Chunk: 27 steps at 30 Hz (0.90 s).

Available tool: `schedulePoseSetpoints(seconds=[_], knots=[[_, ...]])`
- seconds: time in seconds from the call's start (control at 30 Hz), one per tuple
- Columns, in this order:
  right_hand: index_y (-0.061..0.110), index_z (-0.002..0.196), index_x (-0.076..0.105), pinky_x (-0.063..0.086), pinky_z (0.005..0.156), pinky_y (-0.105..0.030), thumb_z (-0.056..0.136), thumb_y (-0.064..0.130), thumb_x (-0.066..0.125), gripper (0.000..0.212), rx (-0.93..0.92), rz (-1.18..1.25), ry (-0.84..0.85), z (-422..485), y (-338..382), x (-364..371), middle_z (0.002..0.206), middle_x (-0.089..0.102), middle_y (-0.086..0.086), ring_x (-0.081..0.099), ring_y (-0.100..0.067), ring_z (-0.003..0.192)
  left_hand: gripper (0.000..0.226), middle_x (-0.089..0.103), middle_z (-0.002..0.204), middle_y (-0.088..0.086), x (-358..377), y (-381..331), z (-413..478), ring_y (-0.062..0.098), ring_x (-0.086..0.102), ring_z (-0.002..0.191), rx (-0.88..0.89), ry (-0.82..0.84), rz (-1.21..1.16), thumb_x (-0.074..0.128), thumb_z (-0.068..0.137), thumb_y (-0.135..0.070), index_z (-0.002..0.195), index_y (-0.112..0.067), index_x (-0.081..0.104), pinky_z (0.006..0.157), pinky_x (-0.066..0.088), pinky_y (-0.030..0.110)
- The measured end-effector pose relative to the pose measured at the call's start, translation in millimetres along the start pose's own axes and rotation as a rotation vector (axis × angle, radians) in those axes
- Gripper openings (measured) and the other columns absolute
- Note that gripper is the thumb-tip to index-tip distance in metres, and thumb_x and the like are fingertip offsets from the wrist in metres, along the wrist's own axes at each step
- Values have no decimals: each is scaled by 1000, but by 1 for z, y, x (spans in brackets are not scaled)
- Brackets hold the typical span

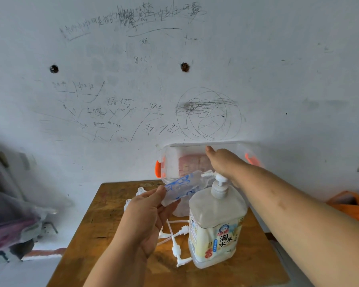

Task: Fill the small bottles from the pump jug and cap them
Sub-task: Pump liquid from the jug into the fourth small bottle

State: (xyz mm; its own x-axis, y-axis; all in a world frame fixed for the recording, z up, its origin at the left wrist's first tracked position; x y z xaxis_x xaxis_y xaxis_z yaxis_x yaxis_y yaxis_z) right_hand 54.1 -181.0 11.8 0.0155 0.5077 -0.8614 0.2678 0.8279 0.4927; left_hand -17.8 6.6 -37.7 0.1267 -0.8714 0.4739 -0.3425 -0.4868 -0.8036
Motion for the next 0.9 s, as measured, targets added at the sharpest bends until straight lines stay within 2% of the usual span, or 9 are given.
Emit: schedulePoseSetpoints(seconds=[0.1, 0.2, 0.23, 0.33, 0.4, 0.57, 0.7, 0.8, 0.9], knots=[[12, 145, 30, 36, 104, -43, 102, 13, 23, 44, 9, -42, -7, 6, -2, 4, 134, 46, -19, 46, -35, 122, 23, 71, 99, 20, -1, 1, 3, 31, 73, 90, -10, -4, -4, 59, 93, -14, 110, 1, 61, 69, 62, 32], [6, 140, 28, 38, 84, -38, 94, 2, 30, 46, -6, -46, -52, 13, -6, 7, 126, 47, -21, 47, -33, 102, 23, 71, 100, 20, -2, 4, 8, 31, 73, 90, -17, -5, -16, 59, 93, -14, 111, 1, 60, 67, 62, 31], [6, 139, 29, 37, 82, -38, 93, 0, 30, 46, -17, -70, -62, 14, -7, 10, 125, 47, -22, 47, -33, 102, 23, 71, 100, 20, -3, 5, 10, 30, 73, 90, -17, -1, -18, 58, 94, -14, 111, 1, 60, 66, 62, 31], [4, 136, 36, 39, 97, -45, 97, 6, 23, 41, -32, -134, -57, 16, -12, 19, 130, 47, -22, 48, -38, 118, 23, 72, 101, 20, -4, 8, 13, 29, 74, 89, -31, 1, -6, 57, 95, -13, 110, 3, 60, 69, 62, 31], [5, 134, 43, 37, 103, -47, 101, 12, 20, 40, -41, -120, -68, 14, -13, 22, 131, 49, -20, 48, -37, 121, 22, 71, 103, 22, -4, 10, 14, 31, 73, 90, -49, -11, -5, 56, 95, -12, 109, 5, 59, 72, 62, 34], [13, 140, 40, 35, 106, -45, 104, 23, 17, 43, -28, -65, -23, 3, -6, 12, 134, 49, -18, 46, -35, 123, 20, 70, 102, 23, -2, 6, 6, 33, 72, 92, -48, -15, -15, 57, 95, -11, 108, 5, 59, 69, 62, 33], [5, 134, 45, 34, 107, -43, 103, 42, 18, 55, -15, 61, -73, 3, -1, 0, 132, 52, -18, 48, -33, 122, 20, 71, 99, 21, 0, 0, 0, 32, 72, 92, -22, -3, -14, 58, 94, -12, 108, 3, 60, 69, 61, 32], [14, 142, 38, 34, 107, -44, 104, 34, 17, 48, -47, -9, -44, 1, 1, 0, 134, 50, -18, 47, -34, 123, 23, 72, 100, 21, 0, -2, 0, 32, 72, 92, -11, 3, -15, 58, 94, -13, 111, 3, 60, 70, 61, 33], [15, 147, 29, 34, 107, -45, 104, 25, 18, 45, 1, -11, -21, 4, -4, 4, 136, 46, -19, 45, -36, 125, 24, 72, 99, 20, -2, -1, 3, 31, 73, 91, -9, 5, -9, 59, 93, -14, 112, 1, 61, 68, 62, 32]])
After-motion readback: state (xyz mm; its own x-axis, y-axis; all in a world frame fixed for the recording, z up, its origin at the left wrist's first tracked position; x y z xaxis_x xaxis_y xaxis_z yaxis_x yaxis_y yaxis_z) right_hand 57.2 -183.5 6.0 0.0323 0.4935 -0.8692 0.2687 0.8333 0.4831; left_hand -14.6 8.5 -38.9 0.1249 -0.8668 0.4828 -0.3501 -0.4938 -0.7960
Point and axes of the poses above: each hand's wrist, its own z-axis towards the middle knuckle, its own x-axis out of the palm, y = z × x, the point moved 2 cm from there along z, towards the middle knuckle
